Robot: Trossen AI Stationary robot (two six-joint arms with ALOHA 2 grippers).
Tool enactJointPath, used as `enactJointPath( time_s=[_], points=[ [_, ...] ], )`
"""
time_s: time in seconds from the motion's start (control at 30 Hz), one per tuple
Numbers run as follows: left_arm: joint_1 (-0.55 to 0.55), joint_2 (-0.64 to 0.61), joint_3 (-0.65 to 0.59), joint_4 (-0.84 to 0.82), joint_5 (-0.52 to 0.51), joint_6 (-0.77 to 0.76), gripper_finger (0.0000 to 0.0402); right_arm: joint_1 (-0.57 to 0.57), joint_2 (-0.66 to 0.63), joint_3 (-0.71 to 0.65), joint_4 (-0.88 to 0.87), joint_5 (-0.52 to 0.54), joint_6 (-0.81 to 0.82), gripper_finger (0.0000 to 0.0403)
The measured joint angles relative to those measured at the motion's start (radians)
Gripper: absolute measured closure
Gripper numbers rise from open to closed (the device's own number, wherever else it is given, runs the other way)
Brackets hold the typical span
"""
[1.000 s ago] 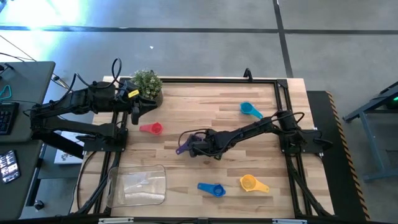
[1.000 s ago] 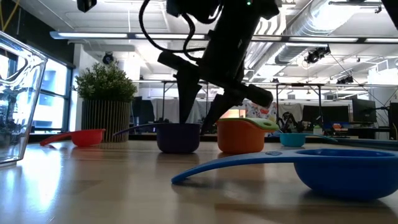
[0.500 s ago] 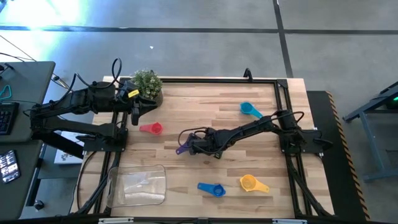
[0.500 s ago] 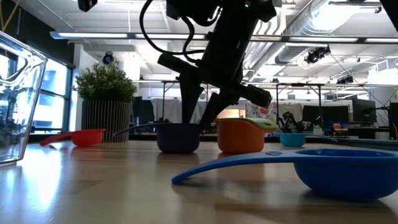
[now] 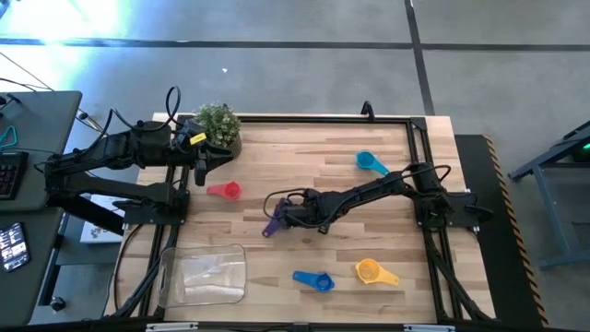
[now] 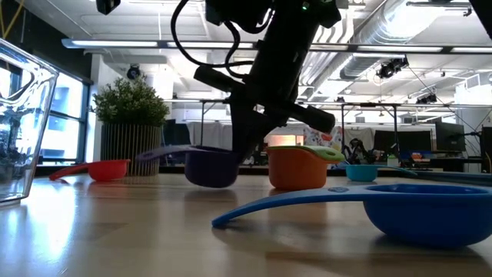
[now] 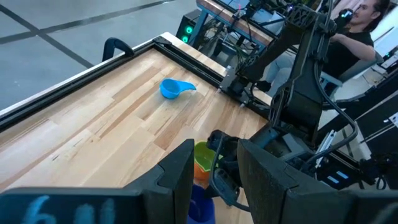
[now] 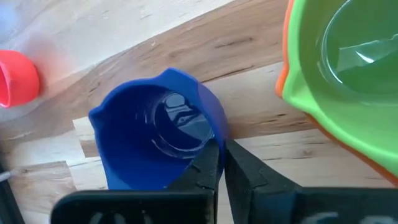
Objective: Nest measuring cups in basket
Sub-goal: Stack the violet measuring cup on top of the green measuring cup
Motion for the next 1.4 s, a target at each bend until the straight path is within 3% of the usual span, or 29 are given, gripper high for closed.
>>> enactJointPath(
  time_s=[0.3, 0.57, 0.83, 1.13, 1.4],
  points=[
    [0.0, 0.0, 0.0, 0.0, 0.0, 0.0, 0.0287, -0.003, -0.001, 0.026, -0.003, -0.005, -0.119, 0.0401],
    [0.0, 0.0, 0.0, 0.0, 0.01, -0.001, 0.0287, -0.034, -0.004, 0.131, -0.068, -0.037, -0.391, 0.0402],
    [0.0, 0.0, 0.0, 0.0, 0.078, -0.001, 0.0287, -0.089, -0.005, 0.254, -0.175, -0.141, -0.692, 0.0402],
    [0.0, 0.0, 0.0, 0.0, 0.078, -0.002, 0.0287, -0.138, -0.005, 0.478, -0.526, -0.161, -0.984, 0.0402],
    [0.0, 0.0, 0.0, 0.002, 0.076, -0.002, 0.0287, -0.169, -0.006, 0.68, -0.878, -0.067, -1.154, 0.0403]
  ],
)
